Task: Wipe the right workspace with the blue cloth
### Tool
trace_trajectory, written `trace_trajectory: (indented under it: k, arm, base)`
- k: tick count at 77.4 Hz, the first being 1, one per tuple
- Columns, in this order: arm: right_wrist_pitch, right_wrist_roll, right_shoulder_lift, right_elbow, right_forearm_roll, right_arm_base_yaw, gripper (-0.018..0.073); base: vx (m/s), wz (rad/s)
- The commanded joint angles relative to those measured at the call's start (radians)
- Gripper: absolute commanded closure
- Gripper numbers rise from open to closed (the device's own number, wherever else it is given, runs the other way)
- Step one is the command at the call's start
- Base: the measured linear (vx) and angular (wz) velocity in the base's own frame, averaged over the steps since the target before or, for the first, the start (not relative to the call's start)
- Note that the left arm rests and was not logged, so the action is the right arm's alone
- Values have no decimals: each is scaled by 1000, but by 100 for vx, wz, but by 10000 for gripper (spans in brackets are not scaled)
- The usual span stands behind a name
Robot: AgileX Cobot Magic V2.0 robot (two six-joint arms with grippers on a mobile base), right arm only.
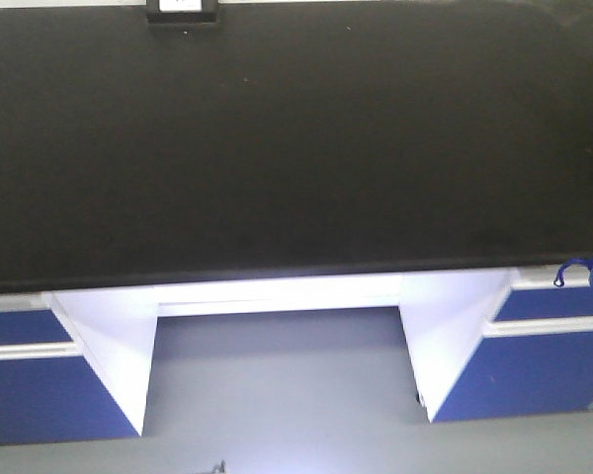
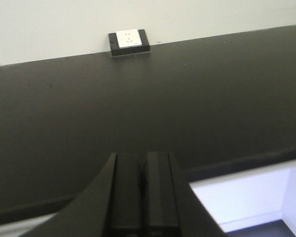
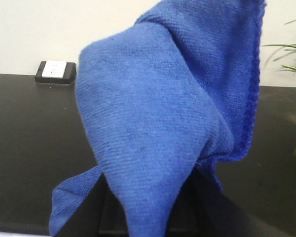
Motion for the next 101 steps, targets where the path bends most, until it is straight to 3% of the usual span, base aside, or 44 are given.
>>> trace_trajectory:
  k: [1, 44, 101]
  arm:
    - [-84, -10, 11, -30, 5, 0, 564]
    - [-84, -10, 11, -30, 5, 0, 564]
    - [-84, -10, 11, -30, 5, 0, 564]
  base:
    - [42, 19]
    - [32, 13]
    - [6, 0]
